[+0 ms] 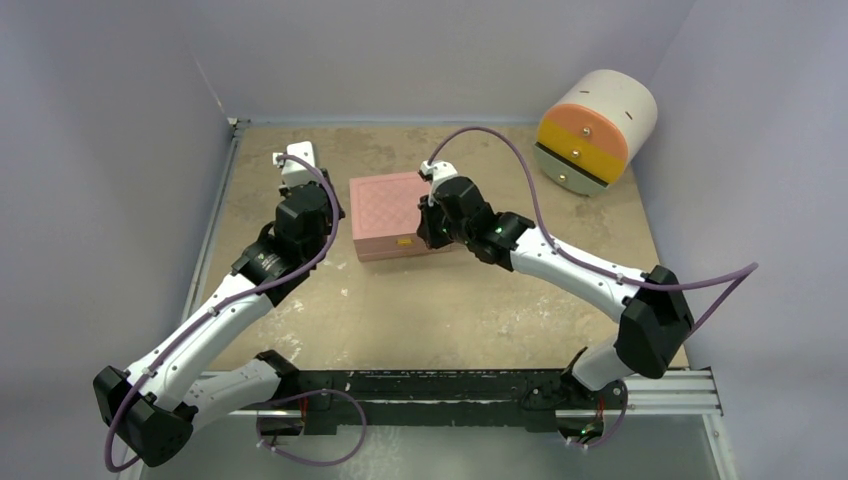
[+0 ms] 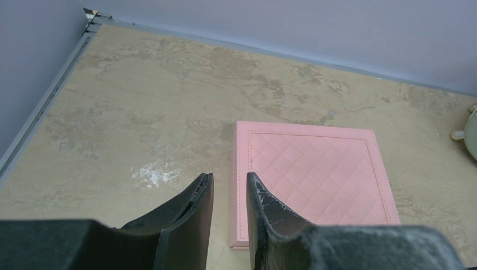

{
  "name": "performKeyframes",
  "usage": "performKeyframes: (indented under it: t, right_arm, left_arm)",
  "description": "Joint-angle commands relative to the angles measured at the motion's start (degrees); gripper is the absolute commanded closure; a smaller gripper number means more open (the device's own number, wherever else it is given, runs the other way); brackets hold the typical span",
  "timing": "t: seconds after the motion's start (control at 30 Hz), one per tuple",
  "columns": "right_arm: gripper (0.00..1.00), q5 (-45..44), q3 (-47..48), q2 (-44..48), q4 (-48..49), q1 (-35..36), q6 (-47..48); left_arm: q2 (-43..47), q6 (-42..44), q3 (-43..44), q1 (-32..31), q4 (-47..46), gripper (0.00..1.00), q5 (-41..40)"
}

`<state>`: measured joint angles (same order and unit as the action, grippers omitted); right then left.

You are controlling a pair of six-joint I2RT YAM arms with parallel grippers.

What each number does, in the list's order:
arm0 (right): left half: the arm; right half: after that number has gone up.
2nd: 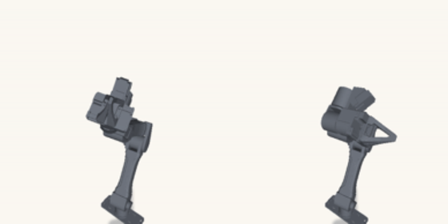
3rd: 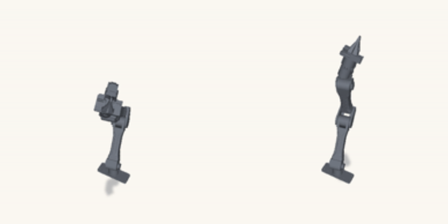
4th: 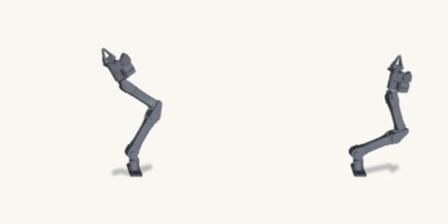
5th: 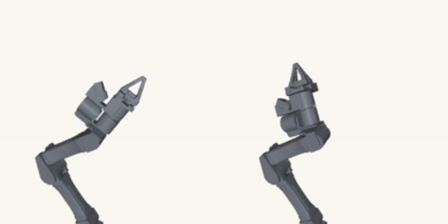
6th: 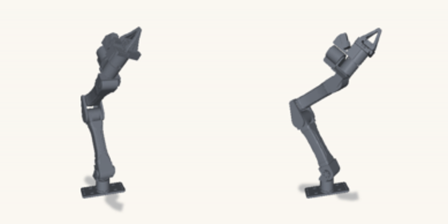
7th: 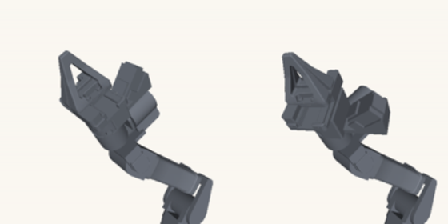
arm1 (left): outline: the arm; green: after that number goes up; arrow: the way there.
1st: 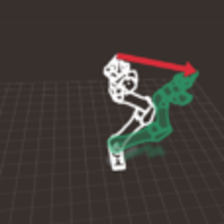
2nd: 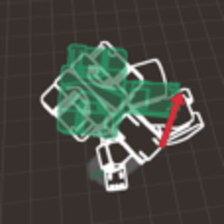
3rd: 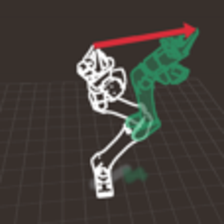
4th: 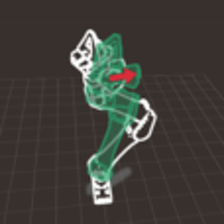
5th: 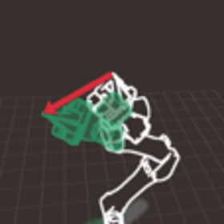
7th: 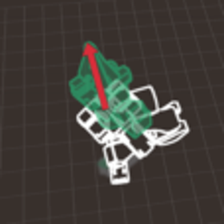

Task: Organize the mixed jewelry

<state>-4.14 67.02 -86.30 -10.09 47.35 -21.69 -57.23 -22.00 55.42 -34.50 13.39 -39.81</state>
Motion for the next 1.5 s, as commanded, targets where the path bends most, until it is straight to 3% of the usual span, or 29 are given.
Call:
performKeyframes:
  t: [0.0,0.1,0.23,0.37,0.53,0.77,0.9,1.17,1.47]
  right_arm:
    - [0.94,-5.19,5.28,-0.37,0.51,0.11,2.81]
    - [0.80,-10.33,6.62,0.41,0.46,0.06,4.71]
    - [0.51,-18.19,6.29,2.54,1.25,-0.96,7.52]
    - [0.35,-15.87,4.86,5.82,1.44,-7.12,7.96]
    - [0.16,-13.21,1.71,9.85,-0.11,-16.19,4.46]
    - [0.08,-2.27,-6.79,16.86,-1.17,-29.58,-2.64]
    - [0.07,2.44,-11.06,20.12,-2.83,-35.79,-4.60]
    - [0.01,2.47,-17.96,29.64,-6.31,-36.18,-3.63]
    - [0.01,5.13,-22.62,40.48,-9.03,-36.11,-1.70]
  left_arm:
    - [0.15,-1.01,1.27,0.40,-1.26,0.73,-0.26]
    - [0.05,-1.47,1.26,0.40,-1.26,0.70,-0.27]
    - [-0.21,-2.53,1.42,0.40,-1.07,0.59,0.52]
    - [-0.85,-2.95,1.84,0.40,-0.58,0.39,0.97]
    - [-1.32,-2.92,2.18,0.40,0.05,0.32,0.34]
    - [-4.74,-2.17,4.86,1.59,3.64,0.28,-1.09]
    - [-6.69,-3.12,5.92,6.06,4.40,0.27,3.47]
    - [-9.02,-6.11,8.98,10.37,6.58,0.28,10.37]
    - [1.33,-6.93,11.29,10.33,11.11,0.29,18.42]
